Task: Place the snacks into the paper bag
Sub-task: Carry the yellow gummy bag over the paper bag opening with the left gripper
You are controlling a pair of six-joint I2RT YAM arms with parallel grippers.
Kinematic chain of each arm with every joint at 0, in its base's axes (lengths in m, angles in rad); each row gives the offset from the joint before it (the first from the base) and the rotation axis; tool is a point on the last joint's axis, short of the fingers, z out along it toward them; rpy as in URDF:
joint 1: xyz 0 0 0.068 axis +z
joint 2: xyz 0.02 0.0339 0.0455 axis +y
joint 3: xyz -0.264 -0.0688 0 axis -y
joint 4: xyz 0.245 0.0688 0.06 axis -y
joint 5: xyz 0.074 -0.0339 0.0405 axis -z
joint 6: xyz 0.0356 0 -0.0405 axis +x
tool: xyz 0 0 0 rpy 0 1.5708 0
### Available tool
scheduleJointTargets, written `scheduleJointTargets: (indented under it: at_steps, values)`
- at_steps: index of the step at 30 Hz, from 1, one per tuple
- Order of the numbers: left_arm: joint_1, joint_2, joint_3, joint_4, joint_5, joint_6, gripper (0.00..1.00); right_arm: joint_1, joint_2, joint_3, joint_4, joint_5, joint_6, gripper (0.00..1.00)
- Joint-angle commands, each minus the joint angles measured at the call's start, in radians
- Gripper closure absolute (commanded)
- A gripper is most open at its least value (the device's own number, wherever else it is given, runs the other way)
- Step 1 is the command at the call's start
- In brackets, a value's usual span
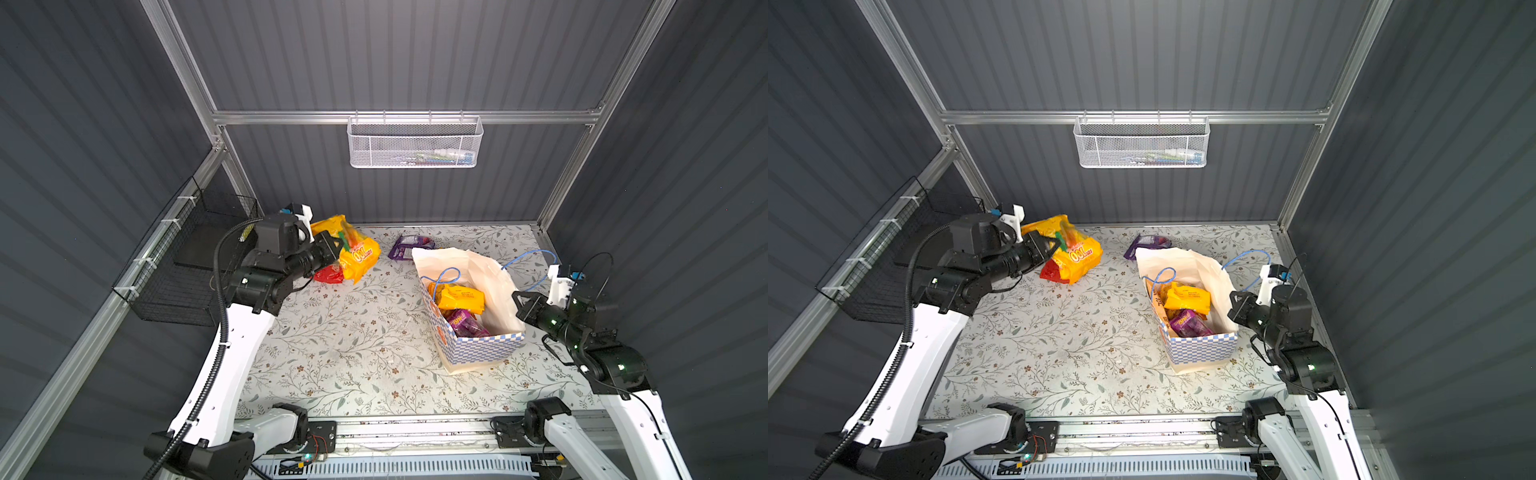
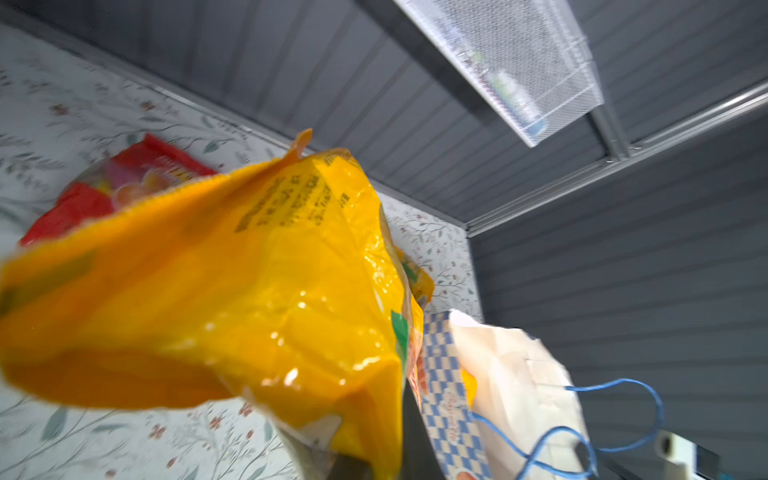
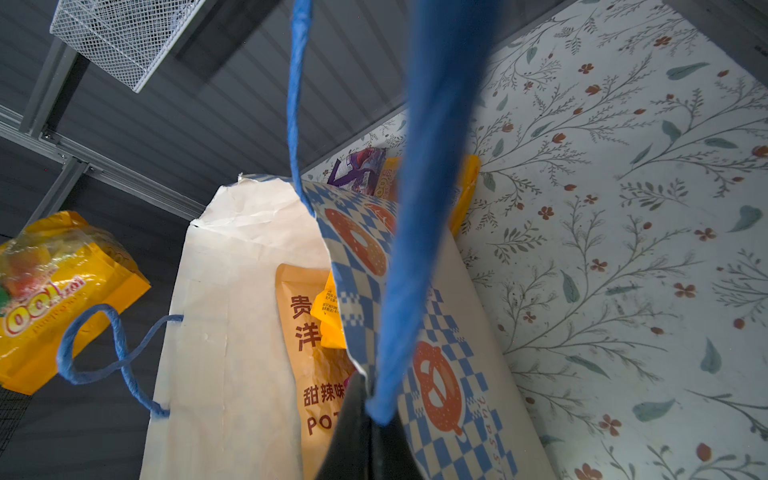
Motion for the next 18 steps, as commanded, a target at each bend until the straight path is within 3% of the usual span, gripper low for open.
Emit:
scheduleJointTargets:
  at_steps: [1,4,10,18]
  values:
    - [-0.071,0.029,0.099,0.17,0.127,-0.005,1.0,-0.003,-0.003,0.048,0.018,-0.01,-0.005,1.0]
    - [-0.211,0.1,0.194,0.172,0.078,0.052,1.0,-0.003,0.003,0.051,0.016,-0.011,-0.005,1.0]
    - [-0.402,0.267,0.375,0.147,0.087,0.149,1.0,-0.003,0.011,0.053,0.016,-0.012,-0.005,1.0]
    - [-0.587,0.484,0.611,-0.033,-0.001,0.295,1.0,-0.003,0.01,0.053,0.01,-0.011,-0.009,1.0]
